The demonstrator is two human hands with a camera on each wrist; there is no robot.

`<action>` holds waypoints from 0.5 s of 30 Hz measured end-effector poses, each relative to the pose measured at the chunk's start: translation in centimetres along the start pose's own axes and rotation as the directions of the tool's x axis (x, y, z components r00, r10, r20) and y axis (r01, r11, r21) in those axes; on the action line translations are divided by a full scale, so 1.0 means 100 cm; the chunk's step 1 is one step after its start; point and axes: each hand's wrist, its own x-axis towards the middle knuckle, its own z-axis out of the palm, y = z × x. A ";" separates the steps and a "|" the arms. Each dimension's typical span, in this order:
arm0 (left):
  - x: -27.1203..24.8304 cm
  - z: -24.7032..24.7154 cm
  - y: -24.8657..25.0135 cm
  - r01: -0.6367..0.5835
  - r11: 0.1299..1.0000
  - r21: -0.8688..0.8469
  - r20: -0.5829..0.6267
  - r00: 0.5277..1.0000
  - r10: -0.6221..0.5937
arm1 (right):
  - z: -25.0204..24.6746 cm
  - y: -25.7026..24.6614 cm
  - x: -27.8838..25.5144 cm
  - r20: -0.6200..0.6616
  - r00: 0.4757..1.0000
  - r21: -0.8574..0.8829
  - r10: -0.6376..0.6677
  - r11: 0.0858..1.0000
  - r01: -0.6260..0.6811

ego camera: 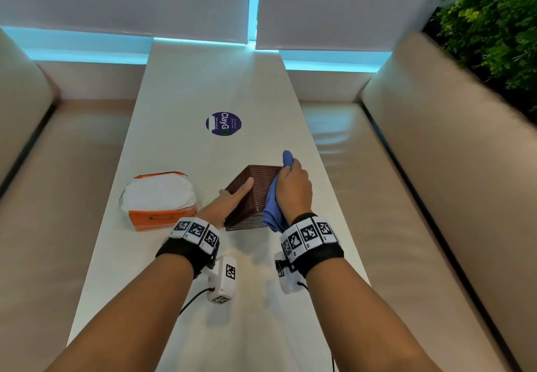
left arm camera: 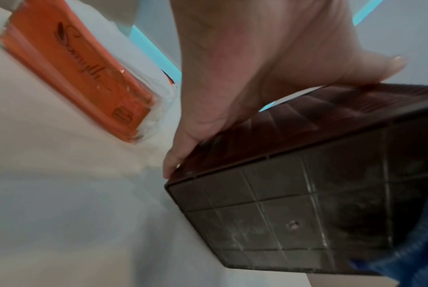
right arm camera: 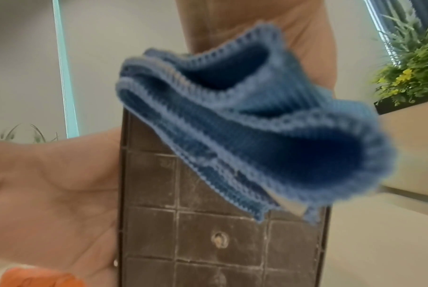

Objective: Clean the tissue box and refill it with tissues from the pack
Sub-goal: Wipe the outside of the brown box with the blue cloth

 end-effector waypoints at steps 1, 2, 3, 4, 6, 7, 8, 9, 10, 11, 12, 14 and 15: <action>-0.011 0.002 0.005 -0.015 1.000 -0.007 0.003 1.000 0.015 | 0.000 -0.001 0.000 0.000 1.000 -0.006 -0.006 1.000 0.006; -0.019 0.004 0.008 -0.029 0.999 -0.028 0.007 1.000 0.030 | 0.001 0.000 0.001 0.002 1.000 -0.018 -0.014 1.000 0.014; -0.021 0.005 0.010 -0.040 0.997 -0.060 0.002 0.999 0.040 | 0.003 0.000 0.002 0.003 0.999 -0.047 -0.032 0.998 0.032; -0.019 0.005 0.009 -0.046 0.995 -0.090 -0.017 0.999 0.044 | 0.004 0.001 0.004 0.001 0.997 -0.097 -0.075 0.992 0.074; -0.006 0.006 0.005 -0.071 0.984 -0.164 -0.062 0.996 0.062 | 0.008 -0.001 0.002 0.010 0.977 -0.207 -0.212 0.956 0.210; 0.005 0.006 0.001 -0.082 0.975 -0.206 -0.072 0.995 0.068 | 0.008 -0.003 -0.001 0.042 0.953 -0.234 -0.299 0.925 0.300; 0.010 0.006 0.000 -0.087 0.968 -0.236 -0.077 0.995 0.071 | 0.008 -0.004 -0.004 0.094 0.919 -0.237 -0.384 0.887 0.395; 0.006 0.007 0.003 -0.092 0.963 -0.252 -0.073 0.994 0.076 | 0.006 -0.004 -0.007 0.149 0.883 -0.214 -0.446 0.857 0.469; 0.001 0.008 0.006 -0.106 0.957 -0.270 -0.059 0.994 0.093 | 0.003 -0.003 -0.010 0.194 0.860 -0.177 -0.472 0.845 0.504; -0.004 0.008 0.008 -0.119 0.956 -0.269 -0.046 0.993 0.110 | -0.001 -0.002 -0.011 0.216 0.856 -0.146 -0.470 0.851 0.504; -0.011 0.008 0.011 -0.131 0.956 -0.263 -0.032 0.991 0.127 | -0.002 0.000 -0.010 0.208 0.871 -0.139 -0.446 0.868 0.477; -0.012 0.006 0.013 -0.148 0.961 -0.235 -0.025 0.989 0.146 | -0.004 0.002 -0.005 0.150 0.934 -0.152 -0.325 0.926 0.347; -0.010 0.005 0.014 -0.149 0.963 -0.223 -0.028 0.989 0.146 | -0.003 0.004 0.000 0.128 0.964 -0.147 -0.234 0.956 0.252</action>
